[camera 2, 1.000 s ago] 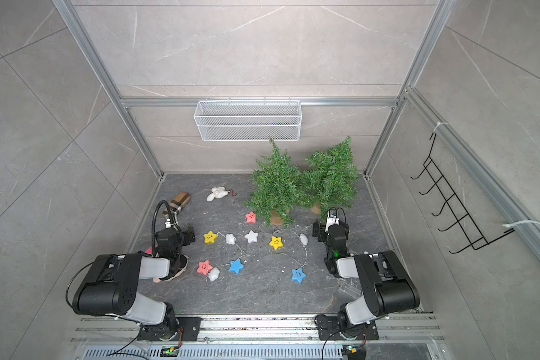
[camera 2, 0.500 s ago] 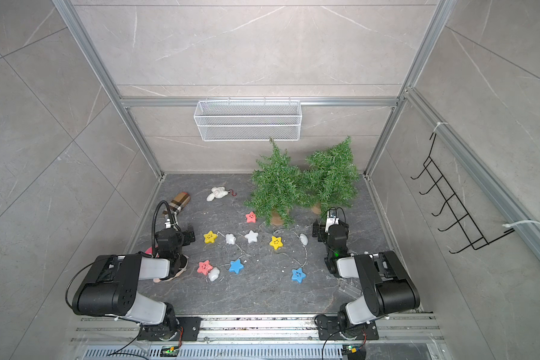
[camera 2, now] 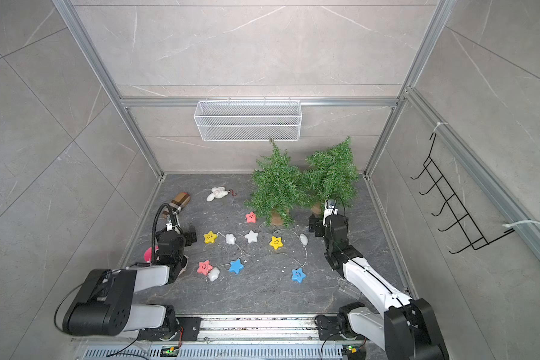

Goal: Wrap string light around the christmas tree
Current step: Adjust the light string at the center of the board.

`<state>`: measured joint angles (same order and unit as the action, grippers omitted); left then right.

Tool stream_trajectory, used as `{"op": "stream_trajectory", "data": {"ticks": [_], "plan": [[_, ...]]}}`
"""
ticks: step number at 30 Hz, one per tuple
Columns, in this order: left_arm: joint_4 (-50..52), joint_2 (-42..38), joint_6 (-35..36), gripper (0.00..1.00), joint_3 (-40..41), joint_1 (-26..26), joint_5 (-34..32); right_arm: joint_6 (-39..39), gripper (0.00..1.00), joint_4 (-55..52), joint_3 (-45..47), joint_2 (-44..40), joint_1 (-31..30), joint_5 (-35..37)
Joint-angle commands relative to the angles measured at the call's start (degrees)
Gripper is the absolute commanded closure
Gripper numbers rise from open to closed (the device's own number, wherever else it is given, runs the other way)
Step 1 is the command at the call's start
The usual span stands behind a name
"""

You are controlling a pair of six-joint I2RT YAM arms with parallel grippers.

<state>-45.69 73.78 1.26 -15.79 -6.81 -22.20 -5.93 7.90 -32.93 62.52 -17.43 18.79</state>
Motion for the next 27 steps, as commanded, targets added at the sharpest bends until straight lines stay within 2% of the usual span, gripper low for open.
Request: {"op": "stream_trajectory", "data": {"ticks": [1,2,4,5,6,7,8,10,13,15,17,19,23,25,27], "plan": [[7.9,-6.3,-0.8,0.00,-3.6,-3.2,-6.7,-7.5,0.01,-20.9,-6.1,-2.0,-2.8,5.1],[11.0,-7.4,-2.7,0.00,-4.4,-4.1,-7.8,-10.7,0.01,-24.6,-8.0,-1.9,-2.9,4.9],[16.9,-9.8,-5.5,0.00,-6.2,-6.1,-8.6,-25.6,0.00,-31.1,-10.8,-0.1,-2.6,6.1],[19.1,-11.1,-6.0,0.00,-7.1,-7.3,-9.8,-26.1,0.00,-33.4,-12.3,1.2,-2.0,0.4],[22.9,-12.6,-7.4,0.00,-8.1,-8.7,-11.8,-23.3,0.04,-33.2,-13.0,2.5,-1.7,-6.8],[26.7,-14.3,-9.3,0.00,-9.2,-9.6,-12.8,-22.8,0.14,-32.6,-13.0,3.4,-2.1,-11.5],[30.3,-15.7,-11.2,0.00,-10.2,-9.9,-12.7,-23.9,0.18,-32.3,-12.6,3.6,-2.6,-13.4],[39.1,-18.2,-17.6,0.00,-13.7,-9.9,-12.8,-26.1,0.19,-30.3,-10.5,1.9,-4.0,-15.6],[52.6,-21.0,-25.3,0.00,-19.4,-9.9,-11.6,-28.5,0.19,-29.3,-7.6,-1.9,-5.5,-16.0],[61.4,-22.9,-33.5,0.00,-22.3,-9.9,-11.2,-28.8,0.20,-30.6,-7.6,-3.2,-6.5,-15.6],[61.4,-24.7,-33.5,0.00,-22.6,-9.7,-5.8,-28.3,0.21,-31.9,-8.2,-3.8,-8.5,-15.4],[61.3,-25.7,-30.5,0.11,-23.5,-9.7,1.5,-28.5,0.23,-34.2,-9.5,-2.2,-11.6,-15.0],[65.0,-21.4,-31.3,0.20,-26.9,-11.2,9.9,-29.4,0.24,-35.6,-12.6,6.8,-18.4,-13.1],[65.1,-17.7,-32.7,0.21,-27.6,-15.9,9.9,-31.0,0.25,-35.6,-15.2,11.9,-21.3,-9.1],[63.5,-14.7,-33.4,0.21,-27.9,-22.1,6.3,-32.7,0.27,-31.6,-16.0,14.0,-21.3,-7.3]]}}
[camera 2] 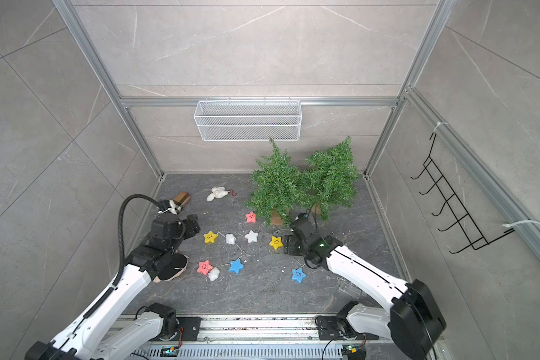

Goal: Wrap string light around the christmas tree
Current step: Adjust the light string at the center of the board.

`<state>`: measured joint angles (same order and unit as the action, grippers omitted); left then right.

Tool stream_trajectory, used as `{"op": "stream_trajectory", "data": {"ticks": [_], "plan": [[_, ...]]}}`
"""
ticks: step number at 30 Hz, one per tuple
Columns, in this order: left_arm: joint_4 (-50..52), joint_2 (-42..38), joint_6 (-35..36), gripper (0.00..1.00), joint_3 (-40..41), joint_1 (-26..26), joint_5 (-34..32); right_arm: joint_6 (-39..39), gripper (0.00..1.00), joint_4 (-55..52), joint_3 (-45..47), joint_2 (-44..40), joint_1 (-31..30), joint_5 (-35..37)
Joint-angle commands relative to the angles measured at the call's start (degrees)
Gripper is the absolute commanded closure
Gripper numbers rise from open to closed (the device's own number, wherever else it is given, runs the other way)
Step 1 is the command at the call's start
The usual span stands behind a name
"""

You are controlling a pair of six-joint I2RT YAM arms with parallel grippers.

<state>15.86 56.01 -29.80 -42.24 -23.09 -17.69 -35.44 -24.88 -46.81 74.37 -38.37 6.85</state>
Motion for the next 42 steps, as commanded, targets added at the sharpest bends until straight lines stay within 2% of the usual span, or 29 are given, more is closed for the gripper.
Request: {"op": "stream_trajectory", "data": {"ticks": [1,4,9,14,21,25,28,32,35,38,42], "plan": [[0.6,4.7,-2.8,0.21,-1.4,-8.5,0.7,-3.7,0.30,3.3,-2.6,3.1,-0.2,6.5],[-3.0,9.5,-5.7,0.21,-1.7,-12.0,3.1,-4.2,0.43,3.4,-6.2,7.3,1.2,11.6],[-4.5,13.9,-9.7,0.21,-1.4,-13.9,7.0,-3.4,0.44,5.0,-8.8,13.2,3.8,11.4],[-4.9,16.1,-12.3,0.25,-1.3,-13.8,10.8,-4.1,0.45,6.9,-5.7,16.3,2.9,5.9],[-2.2,20.7,-16.8,0.32,-3.5,-13.8,14.0,-5.4,0.46,3.9,-0.8,15.9,-3.7,0.6],[-3.5,23.6,-18.5,0.32,-3.6,-13.4,15.0,-6.6,0.47,0.6,-0.2,15.5,-10.3,-1.5],[-6.1,26.1,-19.4,0.33,-3.5,-13.0,16.0,-5.9,0.50,-1.7,-1.0,15.1,-15.3,-3.6],[-5.4,26.1,-18.3,0.34,-4.3,-11.5,15.2,0.3,0.54,-5.9,-7.7,17.4,-22.6,-10.1],[-3.4,22.4,-16.9,0.34,-4.0,-8.0,15.3,1.2,0.53,-4.8,-11.1,16.4,-24.3,-18.3],[-1.1,17.7,-14.7,0.33,-3.6,-5.8,14.9,2.6,0.46,-6.2,-15.0,15.3,-24.2,-19.6],[2.4,14.4,-12.9,0.33,-4.7,-5.7,14.8,4.6,0.36,-16.2,-20.2,14.7,-22.2,-9.5]]}}
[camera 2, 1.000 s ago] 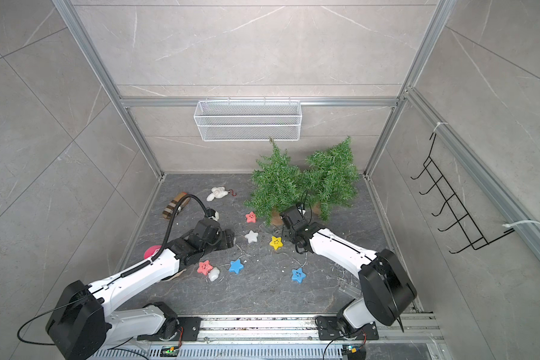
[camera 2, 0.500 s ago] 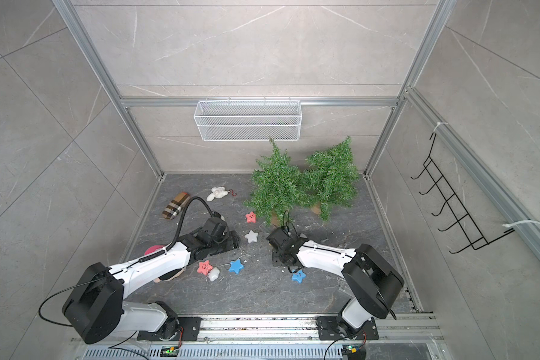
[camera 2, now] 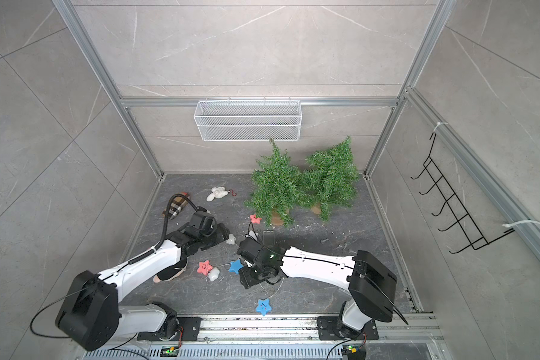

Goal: Wrap string light around the christmas tree
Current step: Adjust the light string at the center of the board.

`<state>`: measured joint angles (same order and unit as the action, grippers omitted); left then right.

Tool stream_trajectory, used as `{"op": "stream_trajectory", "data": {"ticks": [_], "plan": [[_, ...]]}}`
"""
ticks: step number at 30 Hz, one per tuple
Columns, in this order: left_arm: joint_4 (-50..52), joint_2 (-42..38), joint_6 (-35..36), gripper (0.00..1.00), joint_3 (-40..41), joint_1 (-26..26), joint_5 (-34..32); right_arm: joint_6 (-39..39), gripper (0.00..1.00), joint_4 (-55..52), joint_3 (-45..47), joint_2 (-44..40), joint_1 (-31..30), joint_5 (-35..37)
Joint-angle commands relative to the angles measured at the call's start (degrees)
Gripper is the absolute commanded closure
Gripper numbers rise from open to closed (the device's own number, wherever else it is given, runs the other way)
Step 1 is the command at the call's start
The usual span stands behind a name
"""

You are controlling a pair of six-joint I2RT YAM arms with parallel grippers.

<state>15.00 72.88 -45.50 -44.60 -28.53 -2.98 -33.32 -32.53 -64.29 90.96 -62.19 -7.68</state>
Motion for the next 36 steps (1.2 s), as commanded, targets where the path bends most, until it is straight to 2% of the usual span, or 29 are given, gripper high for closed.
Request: {"op": "stream_trajectory", "data": {"ticks": [1,5,7,12,15,17,22,25,28,29,31,33,36], "plan": [[3.6,-2.9,3.1,0.33,-2.3,-0.3,0.2,2.4,0.35,-9.8,-2.5,-2.8,2.8,7.3],[4.5,-4.7,4.6,0.31,-2.3,-0.3,0.3,1.3,0.35,-14.4,0.2,-9.4,7.3,17.1],[4.6,-5.5,5.1,0.30,-1.8,-0.3,0.2,1.3,0.35,-16.2,1.1,-11.7,8.9,19.7],[4.0,-3.6,6.5,0.30,-2.2,-0.5,2.0,0.0,0.38,-14.8,3.2,-11.1,11.1,18.4],[2.4,-0.4,7.0,0.30,-3.7,-3.3,2.5,-0.6,0.37,-12.6,3.1,-7.2,11.2,19.2],[0.7,1.3,6.5,0.30,-4.1,-5.1,3.3,0.7,0.37,-11.7,3.7,-4.7,13.3,20.0],[-3.7,4.7,6.1,0.30,-4.2,-8.2,4.8,5.1,0.37,-6.1,5.4,0.7,16.0,14.2],[-4.9,6.0,7.1,0.30,-4.8,-8.5,5.3,5.2,0.47,-1.3,6.5,4.2,16.0,11.1],[-4.3,5.3,9.0,0.30,-5.5,-8.5,5.0,4.8,0.68,-1.7,7.1,3.5,15.9,13.8],[-4.3,4.8,9.7,0.30,-5.5,-8.5,5.0,5.3,0.78,-3.0,6.9,2.1,16.0,15.2],[-4.5,3.8,11.2,0.31,-5.6,-8.5,4.9,6.6,0.92,-6.3,5.8,-1.7,16.0,17.7],[-5.2,3.0,12.9,0.32,-5.4,-8.5,4.9,8.8,0.99,-10.0,3.6,-5.8,15.9,18.8],[-8.7,1.5,16.0,0.34,-4.6,-8.5,5.1,12.2,1.00,-15.4,-1.2,-10.3,15.9,19.3]]}}
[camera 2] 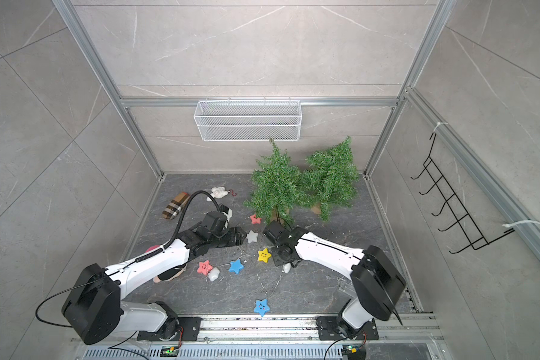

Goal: Wrap string light around the christmas tree
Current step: Adjust the light string at the center of the board.

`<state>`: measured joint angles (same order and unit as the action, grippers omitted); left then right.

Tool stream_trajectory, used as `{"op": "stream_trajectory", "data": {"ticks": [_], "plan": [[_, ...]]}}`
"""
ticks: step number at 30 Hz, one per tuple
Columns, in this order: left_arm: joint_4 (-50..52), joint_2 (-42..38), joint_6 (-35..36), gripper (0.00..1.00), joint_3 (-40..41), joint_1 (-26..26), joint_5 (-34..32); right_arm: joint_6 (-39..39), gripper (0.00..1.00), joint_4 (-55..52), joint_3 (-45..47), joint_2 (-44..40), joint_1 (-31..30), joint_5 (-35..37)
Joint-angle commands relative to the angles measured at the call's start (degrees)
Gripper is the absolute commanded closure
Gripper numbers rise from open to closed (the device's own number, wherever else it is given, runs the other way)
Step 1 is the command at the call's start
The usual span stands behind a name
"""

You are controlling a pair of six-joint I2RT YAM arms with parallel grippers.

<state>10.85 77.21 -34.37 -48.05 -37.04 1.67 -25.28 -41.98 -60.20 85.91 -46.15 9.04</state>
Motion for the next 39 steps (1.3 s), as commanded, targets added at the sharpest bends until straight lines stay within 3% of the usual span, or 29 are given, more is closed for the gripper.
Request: {"op": "stream_trajectory", "data": {"ticks": [1,6,12,15,22,25,29,32,35,37,39], "plan": [[-5.6,-3.2,5.8,0.34,-0.9,0.0,0.5,5.1,1.00,-7.2,-6.7,-5.9,-0.1,2.4],[-14.0,-5.0,11.5,0.36,1.1,-0.1,2.2,9.9,1.00,-12.5,-14.6,-6.1,-0.2,1.3],[-15.1,-2.6,14.2,0.35,-0.2,-1.9,6.7,11.8,0.99,-16.0,-23.3,-4.7,-0.2,-0.6],[-16.9,-1.9,14.1,0.35,1.4,-4.0,7.8,10.4,1.00,-15.0,-20.9,-5.0,0.1,2.3],[-13.0,-0.2,10.0,0.35,2.9,-5.5,-0.1,5.7,1.00,-15.6,-14.2,-8.6,7.4,5.6],[-6.9,2.9,9.9,0.34,0.1,-5.4,-6.1,4.1,1.00,-15.8,-11.0,-10.2,10.1,5.9],[2.5,9.3,8.3,0.33,-6.1,-5.2,-7.7,2.4,1.00,-15.8,-6.6,-10.2,12.8,7.0],[3.2,10.9,6.9,0.33,-6.4,-5.1,-6.6,2.0,0.94,-14.4,-3.3,-10.3,14.3,4.3],[5.3,13.0,5.5,0.34,-7.5,-4.5,-6.0,1.4,0.88,-10.5,-0.6,-10.6,13.2,-2.8],[6.3,14.1,4.6,0.35,-7.9,-4.2,-5.9,0.7,0.81,-10.9,-0.4,-10.2,11.8,-1.8],[5.6,14.8,3.7,0.35,-7.6,-3.7,-5.0,-0.1,0.67,-14.3,-2.0,-9.4,9.4,4.6]]}}
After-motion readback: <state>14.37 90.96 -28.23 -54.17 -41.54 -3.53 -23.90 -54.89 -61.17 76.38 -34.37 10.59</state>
